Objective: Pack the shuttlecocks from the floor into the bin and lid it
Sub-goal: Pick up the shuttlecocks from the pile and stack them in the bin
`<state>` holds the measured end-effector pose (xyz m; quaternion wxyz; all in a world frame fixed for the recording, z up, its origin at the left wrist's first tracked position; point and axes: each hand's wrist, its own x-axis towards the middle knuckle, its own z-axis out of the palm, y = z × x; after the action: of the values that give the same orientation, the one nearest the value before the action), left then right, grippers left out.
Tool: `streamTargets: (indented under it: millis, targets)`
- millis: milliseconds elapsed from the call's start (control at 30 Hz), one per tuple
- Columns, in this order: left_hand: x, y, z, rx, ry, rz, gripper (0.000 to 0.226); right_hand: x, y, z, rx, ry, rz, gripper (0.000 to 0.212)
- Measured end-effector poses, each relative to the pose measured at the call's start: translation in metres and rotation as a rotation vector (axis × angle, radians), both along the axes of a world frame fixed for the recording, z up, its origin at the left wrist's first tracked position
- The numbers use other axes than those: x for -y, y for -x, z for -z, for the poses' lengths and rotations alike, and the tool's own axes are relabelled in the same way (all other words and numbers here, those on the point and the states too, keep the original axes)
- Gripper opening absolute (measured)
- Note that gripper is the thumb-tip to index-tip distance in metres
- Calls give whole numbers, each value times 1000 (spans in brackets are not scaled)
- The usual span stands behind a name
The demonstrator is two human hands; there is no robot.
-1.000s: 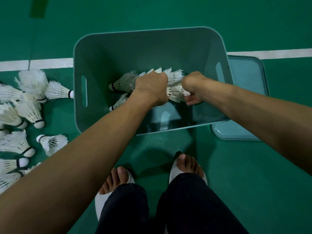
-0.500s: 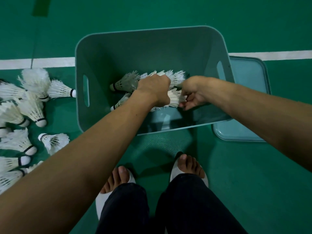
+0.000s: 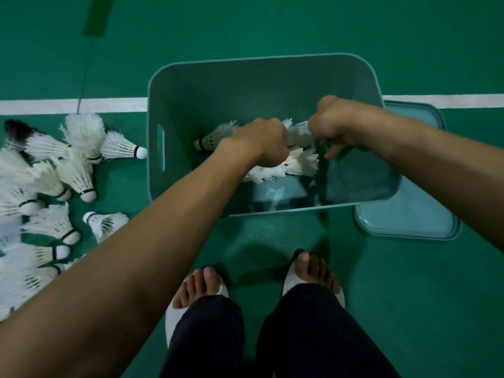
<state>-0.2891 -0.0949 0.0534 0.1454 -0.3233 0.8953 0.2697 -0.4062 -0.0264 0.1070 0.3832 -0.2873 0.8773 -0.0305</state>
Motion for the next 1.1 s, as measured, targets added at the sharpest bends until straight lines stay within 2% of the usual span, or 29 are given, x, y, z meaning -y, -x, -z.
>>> streamTargets:
  millis: [67, 133, 333, 433, 500, 600, 667, 767, 833, 900, 1000, 1100]
  targets:
    - [4, -15, -17, -44, 5, -24, 14, 2, -7, -23, -155, 62, -106, 15]
    - [9, -38, -37, -110, 43, -70, 14, 6, -20, -43, -211, 154, -197, 14]
    - [12, -128, -93, -423, 202, -275, 14, 24, -99, -65, -112, 464, -335, 17]
    - [11, -176, -100, -545, 261, -474, 10, 26, -162, -73, -120, 656, -392, 25]
    - [12, -203, -96, -572, 263, -608, 10, 19, -201, -76, -164, 753, -460, 24]
    - [10, -229, -86, -494, 252, -720, 21, 0, -237, -75, -246, 795, -545, 23]
    - [6, -238, -80, -463, 236, -786, 24, -10, -248, -71, -229, 801, -557, 22]
    - [1, -255, -67, -419, 246, -953, 13, -17, -265, -53, -51, 725, -675, 18]
    - [-6, -272, -55, -391, 257, -1141, 21, -21, -280, -35, 101, 565, -781, 16]
    - [-19, -292, -40, -307, 243, -1335, 30, -25, -293, -10, 266, 366, -792, 15]
    - [-44, -318, -8, -132, 209, -1380, 44, -29, -312, 33, 449, 181, -614, 26]
    - [-60, -336, 25, -50, 183, -1256, 48, -37, -331, 69, 508, 241, -403, 24]
